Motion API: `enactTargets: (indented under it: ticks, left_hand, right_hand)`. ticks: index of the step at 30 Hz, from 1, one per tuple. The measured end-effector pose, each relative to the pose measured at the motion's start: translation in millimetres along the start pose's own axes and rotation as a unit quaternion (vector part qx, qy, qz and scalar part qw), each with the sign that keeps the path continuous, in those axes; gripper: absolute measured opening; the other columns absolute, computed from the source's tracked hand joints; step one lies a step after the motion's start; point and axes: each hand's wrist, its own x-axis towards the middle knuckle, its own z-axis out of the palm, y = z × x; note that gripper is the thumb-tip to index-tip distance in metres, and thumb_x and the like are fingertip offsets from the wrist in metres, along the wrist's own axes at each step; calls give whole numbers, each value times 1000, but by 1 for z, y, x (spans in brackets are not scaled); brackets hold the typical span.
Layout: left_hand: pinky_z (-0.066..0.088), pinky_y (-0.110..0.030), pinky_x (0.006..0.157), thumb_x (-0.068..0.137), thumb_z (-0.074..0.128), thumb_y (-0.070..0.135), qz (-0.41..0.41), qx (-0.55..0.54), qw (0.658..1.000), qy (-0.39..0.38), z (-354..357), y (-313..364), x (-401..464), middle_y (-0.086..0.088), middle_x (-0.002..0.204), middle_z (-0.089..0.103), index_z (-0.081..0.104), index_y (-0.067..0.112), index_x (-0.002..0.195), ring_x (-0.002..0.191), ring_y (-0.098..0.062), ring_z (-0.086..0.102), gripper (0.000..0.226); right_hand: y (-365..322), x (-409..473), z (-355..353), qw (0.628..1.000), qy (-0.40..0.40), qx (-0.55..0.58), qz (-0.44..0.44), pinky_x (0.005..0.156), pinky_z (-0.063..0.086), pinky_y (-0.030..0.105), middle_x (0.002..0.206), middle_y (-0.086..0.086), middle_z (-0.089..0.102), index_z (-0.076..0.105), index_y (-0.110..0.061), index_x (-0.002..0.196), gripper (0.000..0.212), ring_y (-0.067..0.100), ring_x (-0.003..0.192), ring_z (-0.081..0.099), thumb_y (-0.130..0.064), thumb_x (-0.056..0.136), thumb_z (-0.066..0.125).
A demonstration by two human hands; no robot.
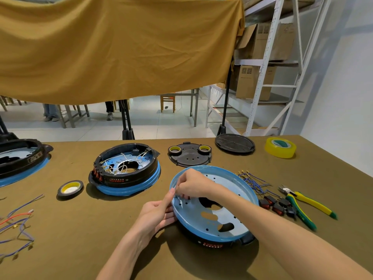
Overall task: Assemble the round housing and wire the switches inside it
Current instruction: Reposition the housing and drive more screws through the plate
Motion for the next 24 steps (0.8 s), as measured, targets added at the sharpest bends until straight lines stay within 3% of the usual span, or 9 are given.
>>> enactTargets:
  ticks: [4, 11, 13, 16, 24]
  left_hand:
    - [62, -40, 92, 53, 80, 69, 3, -6, 1000, -14, -1, 0, -1, -10, 103, 80, 77, 6, 106, 98, -22, 77, 82]
    - [61, -39, 93, 69, 75, 66, 3, -21, 1000, -23, -2, -1, 1, -11, 109, 78, 71, 5, 117, 102, -23, 76, 77]
    - [61, -40, 94, 68, 75, 66, 3, -21, 1000, -21, -3, -1, 1, -11, 111, 78, 70, 5, 118, 103, -23, 76, 79]
    - [63, -34, 85, 69, 75, 67, 8, -20, 999, -33, -2, 0, 0, -10, 108, 79, 73, 6, 115, 101, -22, 76, 76]
    - [63, -30, 78, 74, 74, 63, 8, -24, 999, -28, -1, 1, -3, -10, 105, 79, 73, 5, 114, 99, -21, 77, 71]
  right_hand:
    - [4, 1, -4, 1000, -15, 4, -12, 64, 56, 24, 81, 5, 74, 76, -10, 91, 14, 13, 73, 67, -20, 91, 67]
    - [4, -5, -7, 996, -28, -9, -82, 62, 54, 23, 90, 7, 76, 77, -17, 94, 10, 9, 70, 65, -23, 94, 69]
    - [4, -9, -7, 993, -10, -30, -112, 65, 53, 27, 91, 5, 75, 78, -19, 94, 10, 14, 75, 65, -27, 91, 73]
    - [6, -13, -4, 986, 40, -76, -145, 59, 47, 20, 84, -3, 71, 75, -26, 86, 4, 9, 74, 62, -29, 90, 74]
    - [8, -16, -1, 973, 55, -103, -200, 63, 47, 19, 88, -5, 69, 75, -16, 96, 11, 9, 77, 61, -22, 97, 66]
